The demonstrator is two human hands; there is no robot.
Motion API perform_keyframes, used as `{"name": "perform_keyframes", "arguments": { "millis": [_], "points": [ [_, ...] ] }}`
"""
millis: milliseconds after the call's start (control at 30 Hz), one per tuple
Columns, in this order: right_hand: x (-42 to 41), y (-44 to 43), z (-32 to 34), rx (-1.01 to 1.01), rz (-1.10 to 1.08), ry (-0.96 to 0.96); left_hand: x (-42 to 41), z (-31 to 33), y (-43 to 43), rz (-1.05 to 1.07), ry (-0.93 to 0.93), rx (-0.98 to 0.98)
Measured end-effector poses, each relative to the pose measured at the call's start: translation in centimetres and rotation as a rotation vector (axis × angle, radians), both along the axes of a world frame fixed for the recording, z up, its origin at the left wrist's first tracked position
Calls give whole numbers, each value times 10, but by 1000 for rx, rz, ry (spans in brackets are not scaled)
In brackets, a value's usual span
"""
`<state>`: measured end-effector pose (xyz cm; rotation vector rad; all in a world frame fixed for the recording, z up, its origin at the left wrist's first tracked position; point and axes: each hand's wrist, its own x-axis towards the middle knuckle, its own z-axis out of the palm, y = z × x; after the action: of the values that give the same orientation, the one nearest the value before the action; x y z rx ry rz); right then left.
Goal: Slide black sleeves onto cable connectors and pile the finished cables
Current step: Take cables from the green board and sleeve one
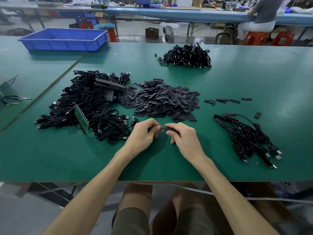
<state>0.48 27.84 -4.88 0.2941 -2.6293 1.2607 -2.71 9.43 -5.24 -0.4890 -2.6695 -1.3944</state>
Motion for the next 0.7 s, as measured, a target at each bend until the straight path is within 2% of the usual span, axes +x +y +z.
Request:
{"name": "perform_keyframes", "arguments": {
  "millis": [267, 400, 533, 700],
  "points": [
    [0, 0, -1, -19, 29, -10, 3, 2, 1, -32, 2, -13],
    [-3, 2, -2, -117, -38, -20, 3, 3, 2, -60, 19, 26],
    [-4, 5, -2, -256, -103, -88, 2, 3, 1, -18, 145, -43],
    [-4, 7, -2, -307, -92, -108, 3, 6, -1, -34, 105, 88]
  ]
}}
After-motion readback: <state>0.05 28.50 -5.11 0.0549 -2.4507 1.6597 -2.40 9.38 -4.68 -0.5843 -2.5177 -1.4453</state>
